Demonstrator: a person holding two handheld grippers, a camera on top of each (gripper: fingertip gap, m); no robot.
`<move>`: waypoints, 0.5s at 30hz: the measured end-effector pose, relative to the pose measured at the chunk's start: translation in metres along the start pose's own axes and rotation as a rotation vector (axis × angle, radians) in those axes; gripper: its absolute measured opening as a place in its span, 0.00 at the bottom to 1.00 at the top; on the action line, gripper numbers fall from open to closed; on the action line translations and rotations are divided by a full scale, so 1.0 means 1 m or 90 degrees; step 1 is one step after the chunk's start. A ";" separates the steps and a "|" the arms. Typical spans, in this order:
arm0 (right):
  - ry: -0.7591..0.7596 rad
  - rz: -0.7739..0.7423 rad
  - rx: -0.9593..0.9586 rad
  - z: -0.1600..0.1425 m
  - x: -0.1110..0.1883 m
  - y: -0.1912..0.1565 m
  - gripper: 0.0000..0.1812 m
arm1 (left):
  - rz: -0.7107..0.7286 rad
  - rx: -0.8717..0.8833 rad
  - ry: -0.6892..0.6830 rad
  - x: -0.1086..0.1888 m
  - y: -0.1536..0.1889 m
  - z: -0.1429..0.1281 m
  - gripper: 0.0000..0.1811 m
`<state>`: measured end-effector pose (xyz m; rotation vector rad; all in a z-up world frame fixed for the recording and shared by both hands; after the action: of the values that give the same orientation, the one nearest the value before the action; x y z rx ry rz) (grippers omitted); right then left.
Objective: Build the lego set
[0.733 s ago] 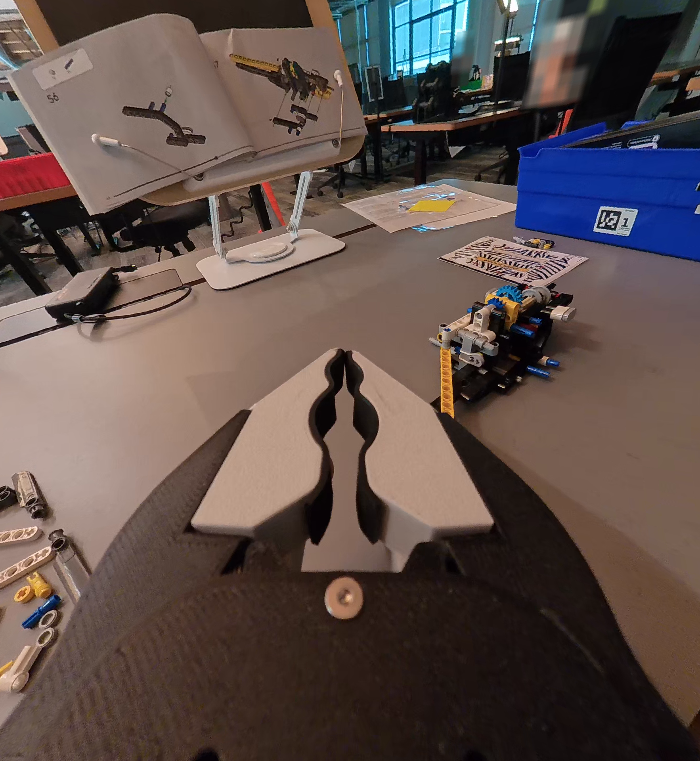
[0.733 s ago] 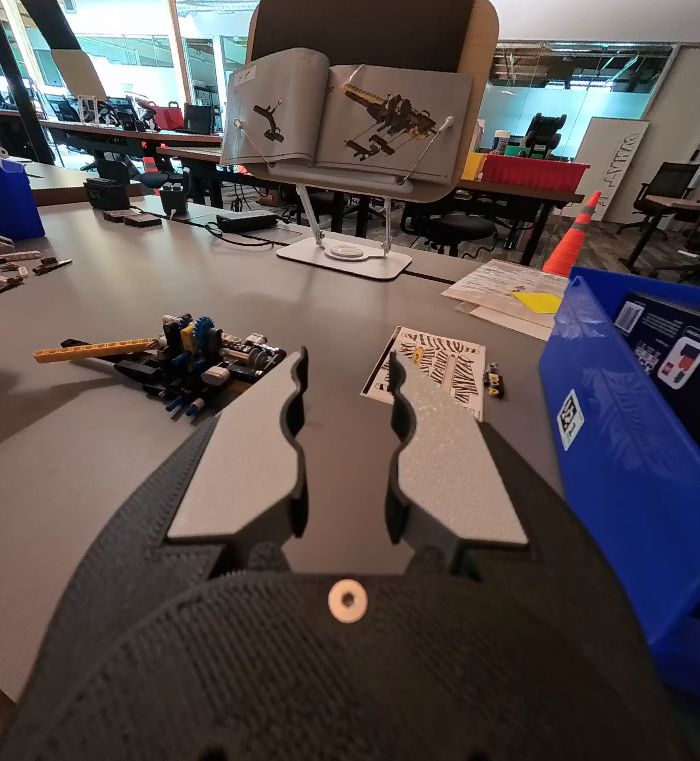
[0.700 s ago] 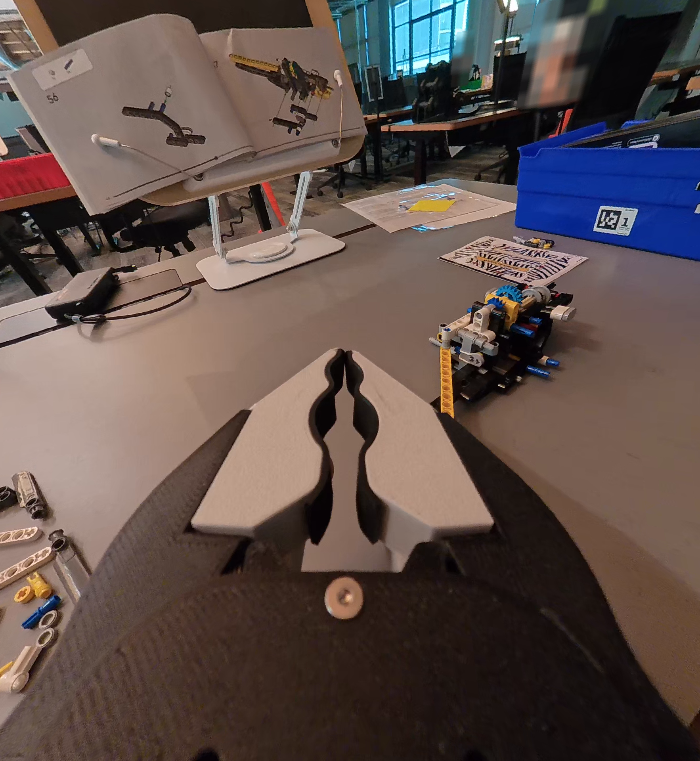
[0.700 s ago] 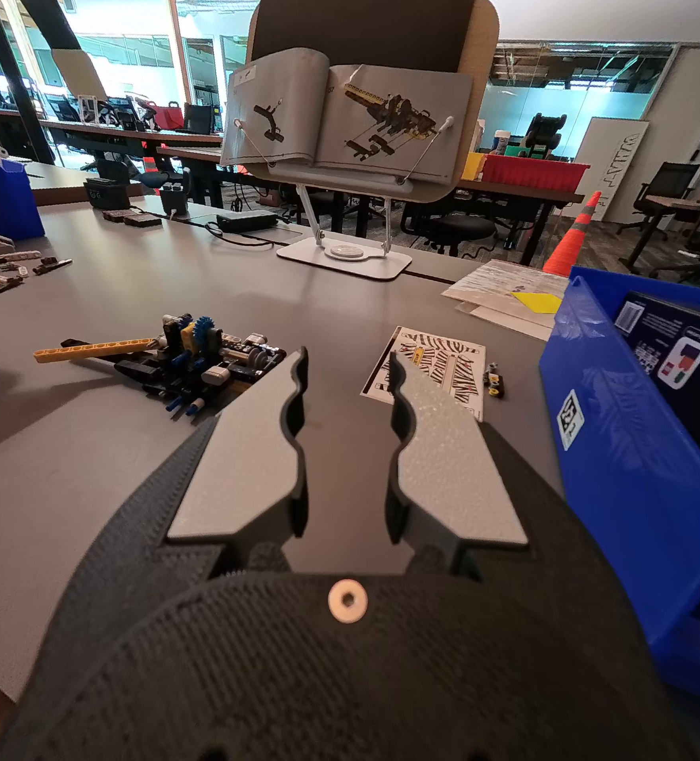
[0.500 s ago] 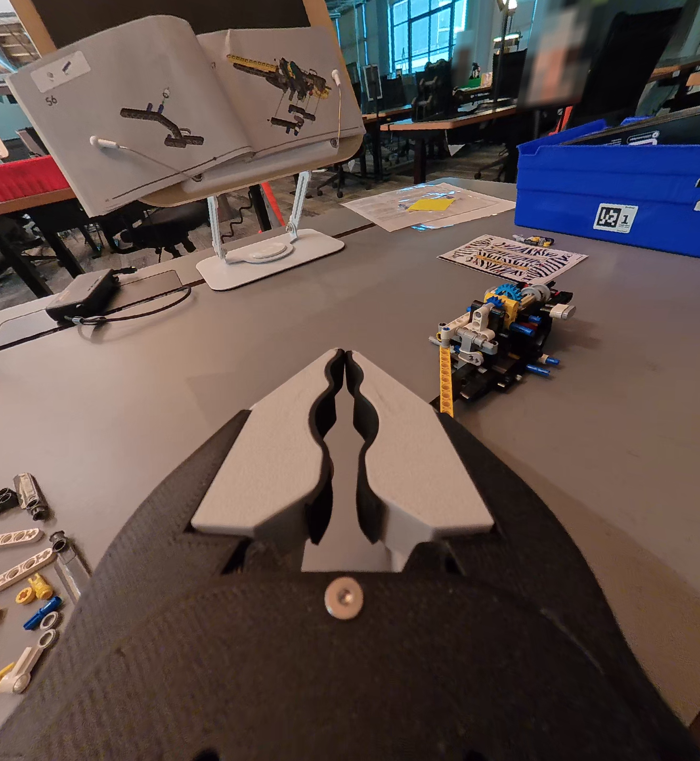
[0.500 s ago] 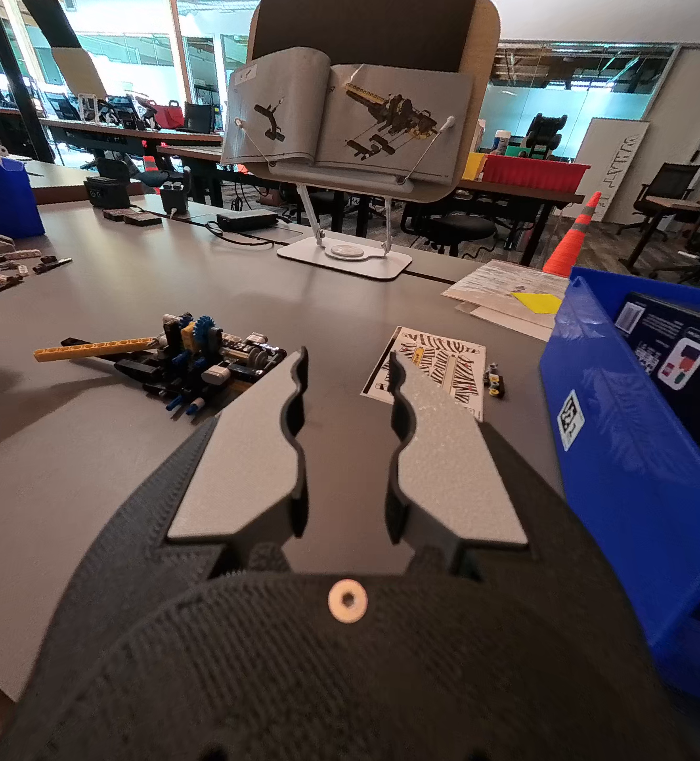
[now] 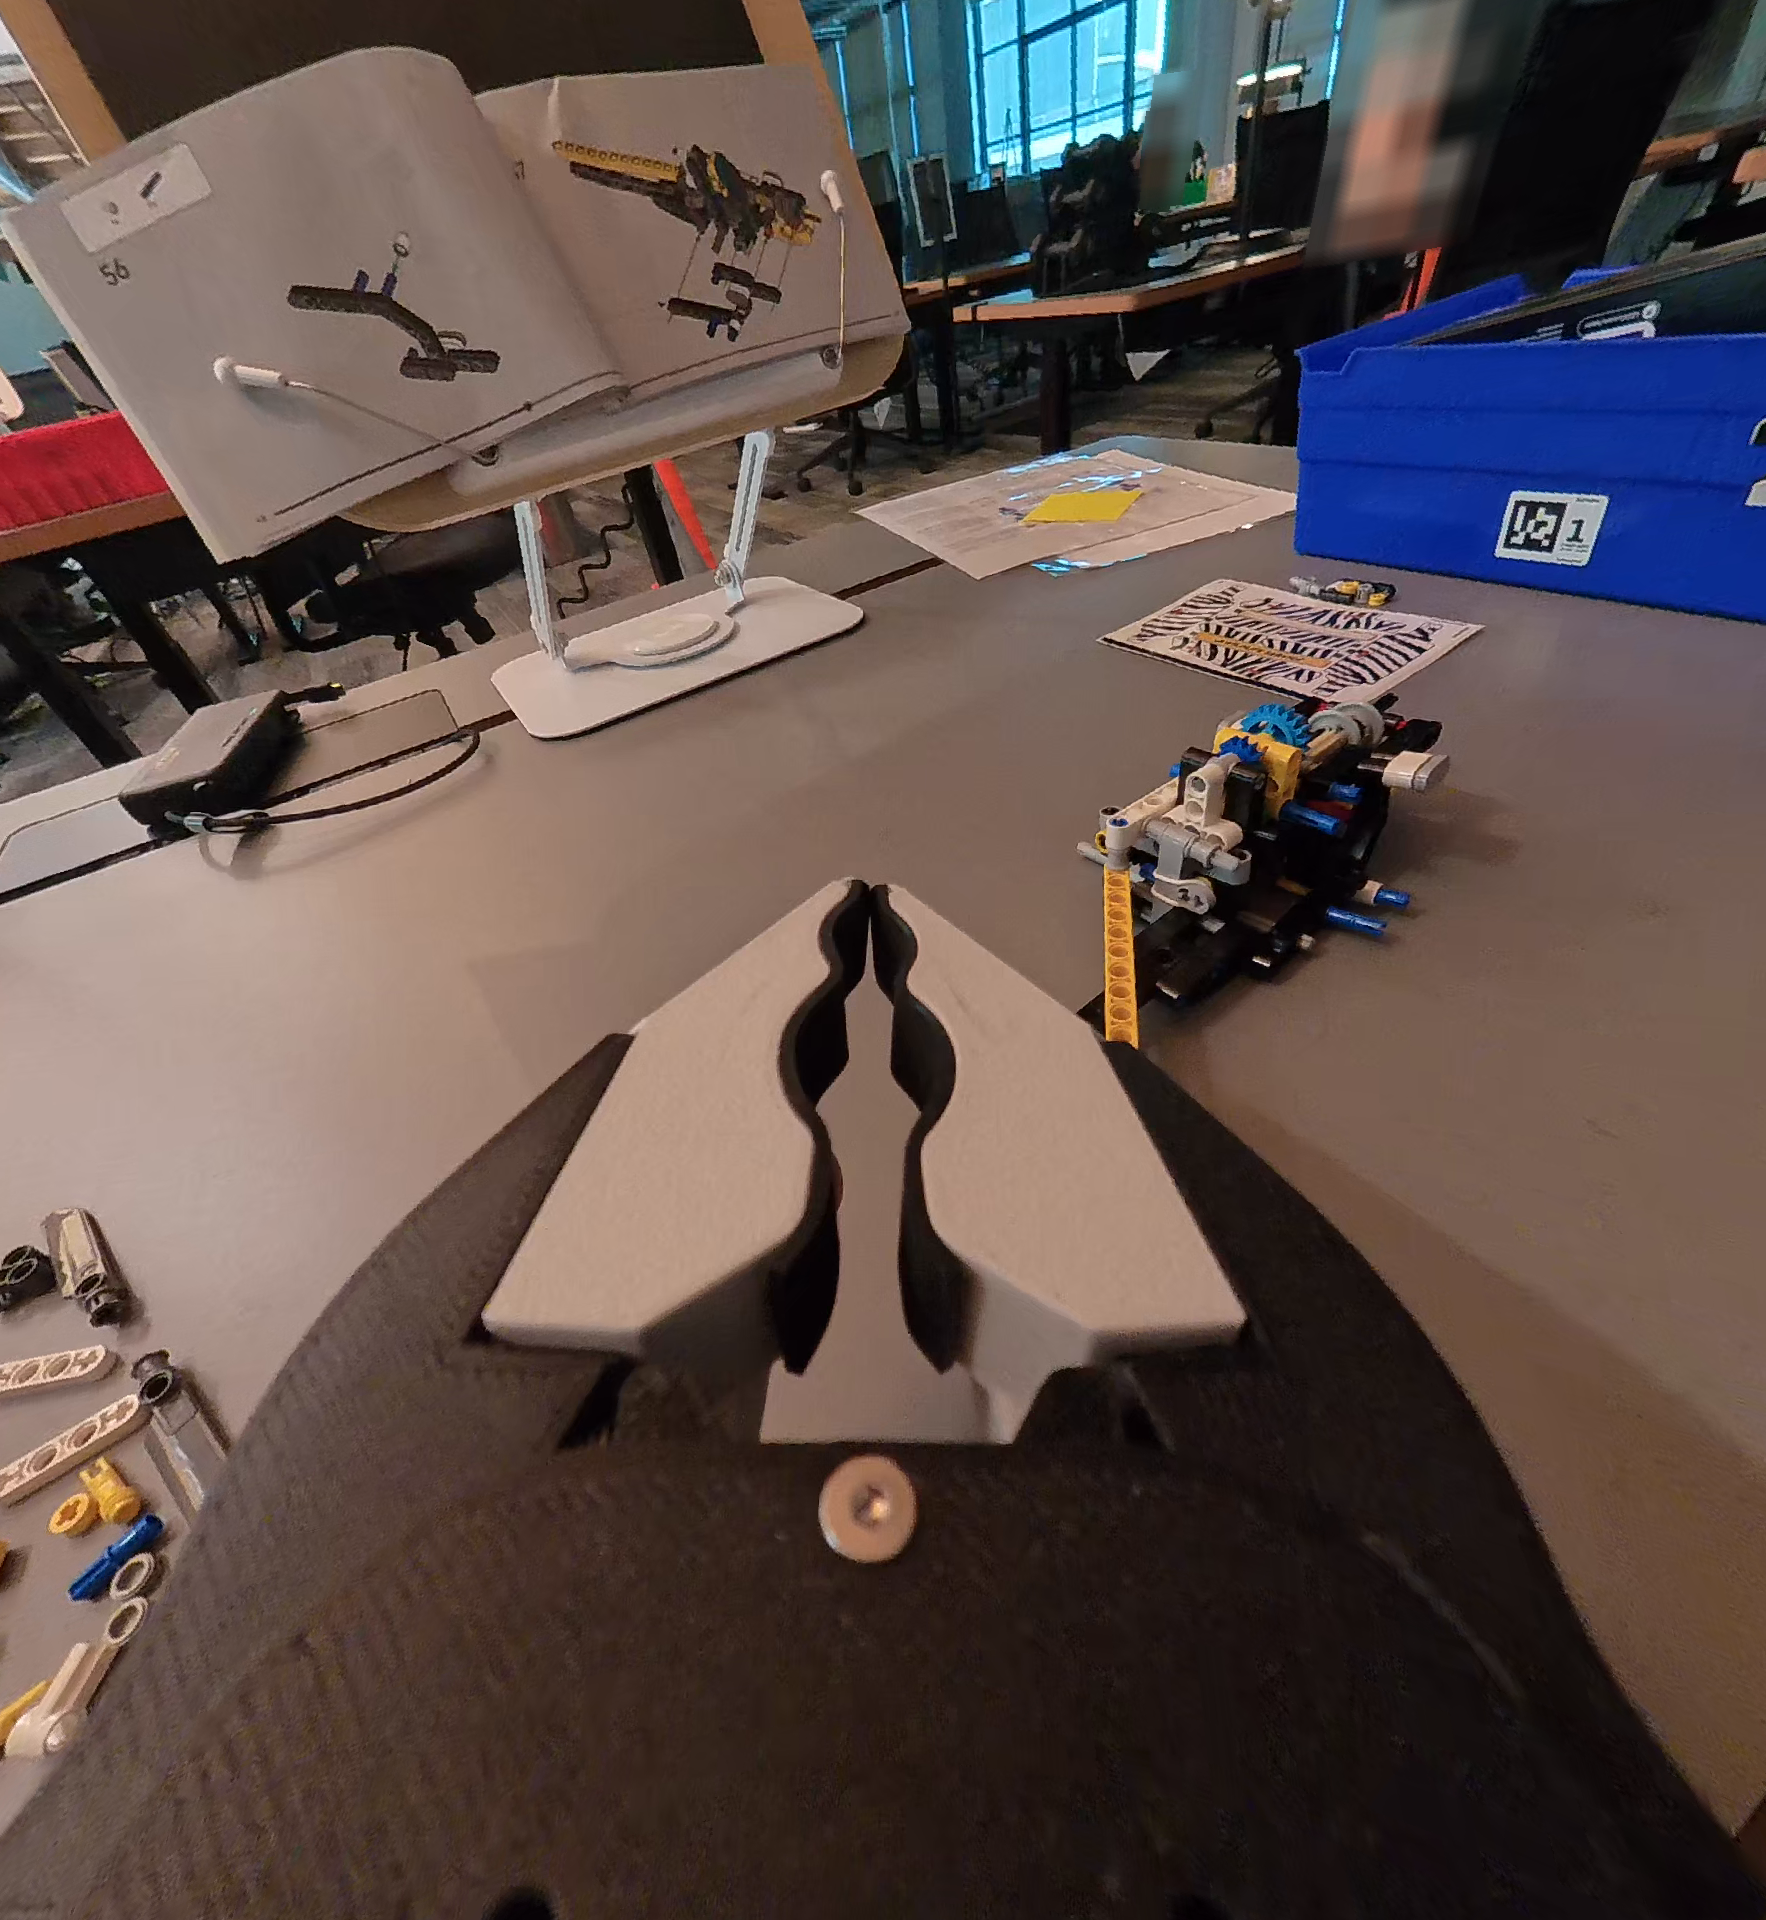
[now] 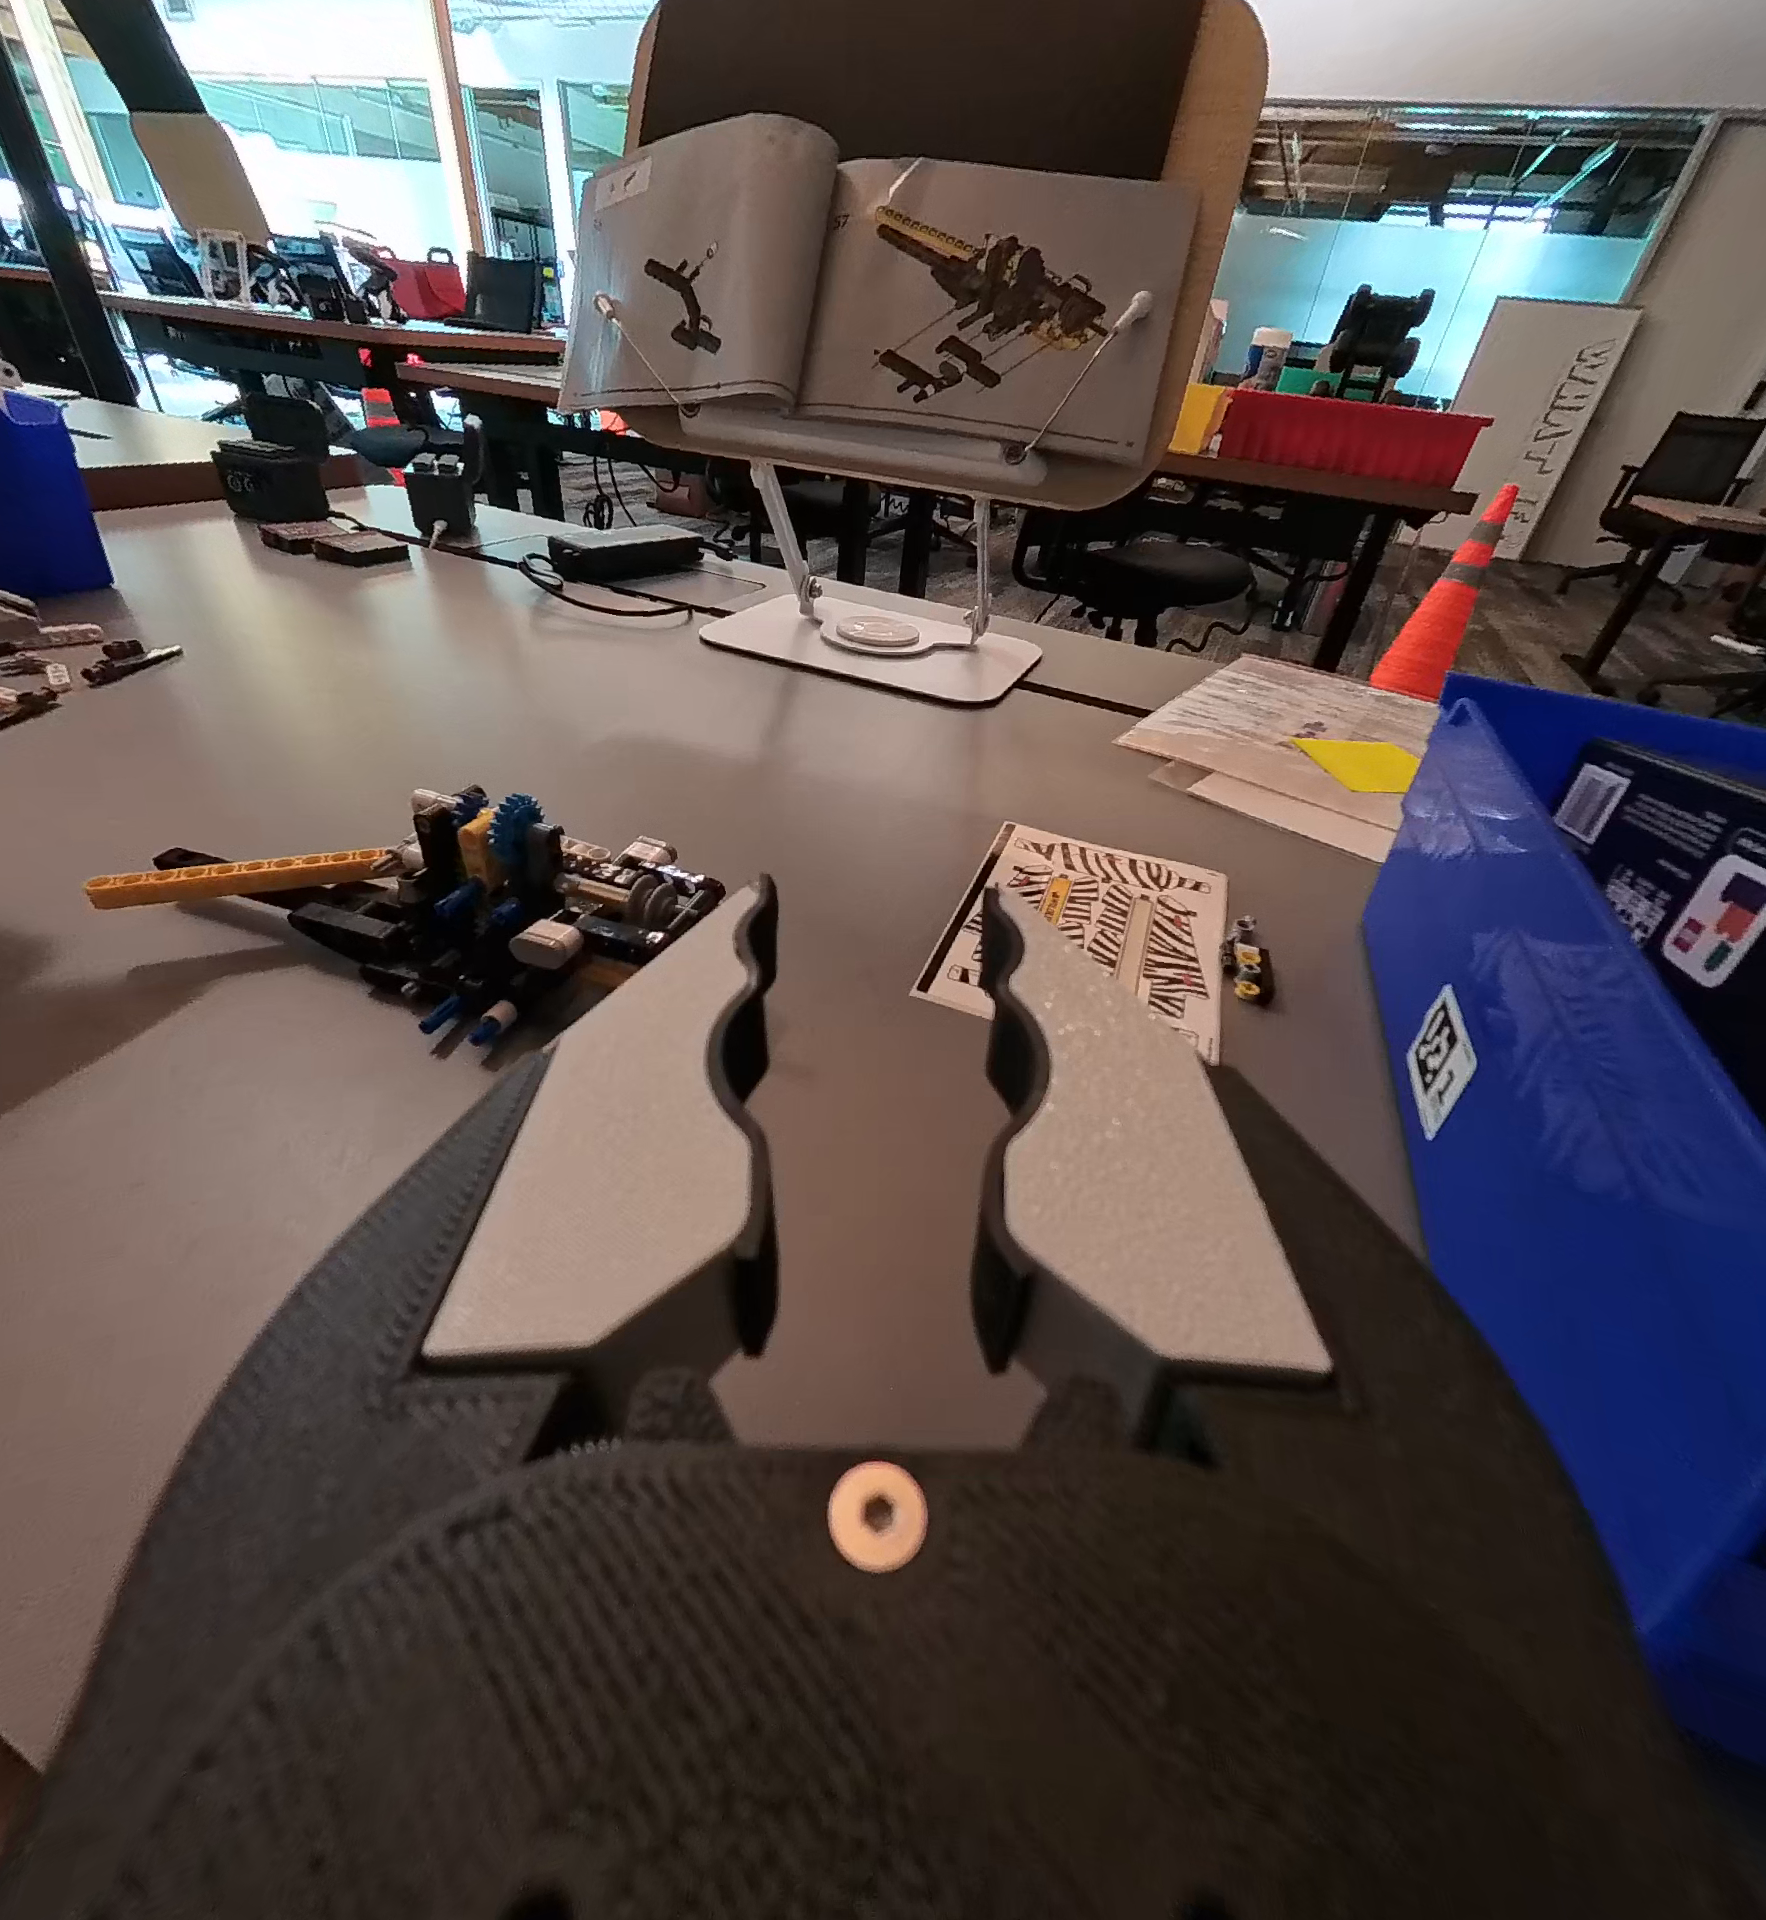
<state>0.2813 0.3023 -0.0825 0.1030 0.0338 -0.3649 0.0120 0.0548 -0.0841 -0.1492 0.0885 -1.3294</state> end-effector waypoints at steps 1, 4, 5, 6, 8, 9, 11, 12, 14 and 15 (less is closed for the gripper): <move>0.000 0.000 0.000 0.000 0.000 0.000 0.21 | 0.000 -0.001 0.000 0.000 0.000 0.000 0.00; -0.001 0.001 0.001 0.000 0.000 0.000 0.21 | -0.001 -0.005 -0.001 0.000 0.001 0.000 0.00; -0.001 0.001 0.001 0.000 0.000 0.000 0.21 | -0.001 -0.006 -0.001 0.000 0.001 0.000 0.00; -0.001 0.001 0.001 0.000 0.000 0.000 0.21 | -0.002 -0.007 -0.002 0.000 0.001 0.000 0.00; 0.000 0.001 0.002 0.000 0.000 0.000 0.21 | -0.002 -0.010 -0.002 0.000 0.002 0.000 0.00; -0.001 0.002 0.002 0.000 0.000 0.000 0.21 | -0.002 -0.011 -0.002 0.000 0.002 0.000 0.00; -0.001 0.002 0.002 0.000 0.000 -0.001 0.21 | -0.003 -0.013 -0.002 0.000 0.002 0.000 0.00; -0.001 0.002 0.003 0.000 0.000 -0.001 0.21 | -0.004 -0.014 -0.003 0.000 0.002 0.000 0.00; -0.002 0.002 0.003 0.000 0.000 -0.001 0.21 | -0.004 -0.015 -0.003 -0.001 0.003 0.000 0.00; -0.002 0.002 0.004 0.000 0.000 -0.001 0.21 | -0.004 -0.016 -0.003 -0.001 0.003 0.000 0.00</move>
<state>0.2806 0.3017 -0.0827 0.1085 0.0297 -0.3613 0.0146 0.0560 -0.0847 -0.1749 0.1006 -1.3351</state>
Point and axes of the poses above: each gripper's, where its closed fingertips meet, x back along the fingers, z out of its top, y = z × x across the jaws, the point moved 10 cm from there along x, back along the fingers, and after that the axes turned 7 degrees about y, right-handed, at the moved point
